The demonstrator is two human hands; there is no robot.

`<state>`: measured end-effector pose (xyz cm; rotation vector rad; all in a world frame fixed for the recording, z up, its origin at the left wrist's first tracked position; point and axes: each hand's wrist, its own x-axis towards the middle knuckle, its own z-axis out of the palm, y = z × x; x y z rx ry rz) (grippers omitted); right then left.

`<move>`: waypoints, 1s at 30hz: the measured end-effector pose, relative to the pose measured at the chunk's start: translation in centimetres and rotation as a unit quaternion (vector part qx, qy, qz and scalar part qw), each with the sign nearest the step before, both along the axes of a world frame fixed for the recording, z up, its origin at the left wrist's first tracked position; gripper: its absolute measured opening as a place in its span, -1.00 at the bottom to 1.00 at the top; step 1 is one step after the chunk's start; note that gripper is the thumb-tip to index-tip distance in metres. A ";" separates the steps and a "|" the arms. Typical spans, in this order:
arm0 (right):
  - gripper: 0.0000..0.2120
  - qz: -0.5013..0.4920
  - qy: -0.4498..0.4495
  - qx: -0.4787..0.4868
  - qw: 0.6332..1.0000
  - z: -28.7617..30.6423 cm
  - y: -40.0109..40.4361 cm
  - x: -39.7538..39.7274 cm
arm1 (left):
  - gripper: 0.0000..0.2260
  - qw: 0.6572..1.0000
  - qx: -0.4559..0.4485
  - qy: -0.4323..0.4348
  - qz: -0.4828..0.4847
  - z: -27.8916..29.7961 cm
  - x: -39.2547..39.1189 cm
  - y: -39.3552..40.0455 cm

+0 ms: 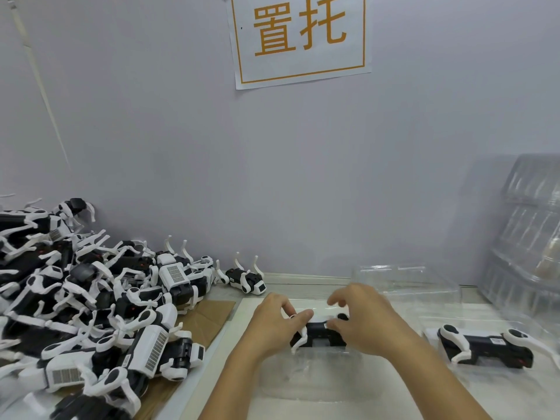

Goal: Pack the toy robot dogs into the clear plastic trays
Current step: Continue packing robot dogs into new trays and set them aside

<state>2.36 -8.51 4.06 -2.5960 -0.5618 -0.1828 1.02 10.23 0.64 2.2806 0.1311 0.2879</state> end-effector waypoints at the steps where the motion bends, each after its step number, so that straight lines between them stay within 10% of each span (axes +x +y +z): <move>1: -0.70 0.029 0.009 0.030 0.999 -0.1 0.5 -0.1 | -0.67 1.000 -0.014 0.002 0.000 0.0 0.1 0.0; 9: -0.79 0.099 -0.031 -0.023 0.994 -1.3 3.5 -1.5 | -0.63 0.975 -0.217 -0.002 0.042 0.5 0.0 0.1; 30: -0.66 0.014 -0.007 0.050 0.999 -1.3 1.7 0.1 | -0.78 0.984 -0.174 -0.019 0.027 -0.1 0.1 0.1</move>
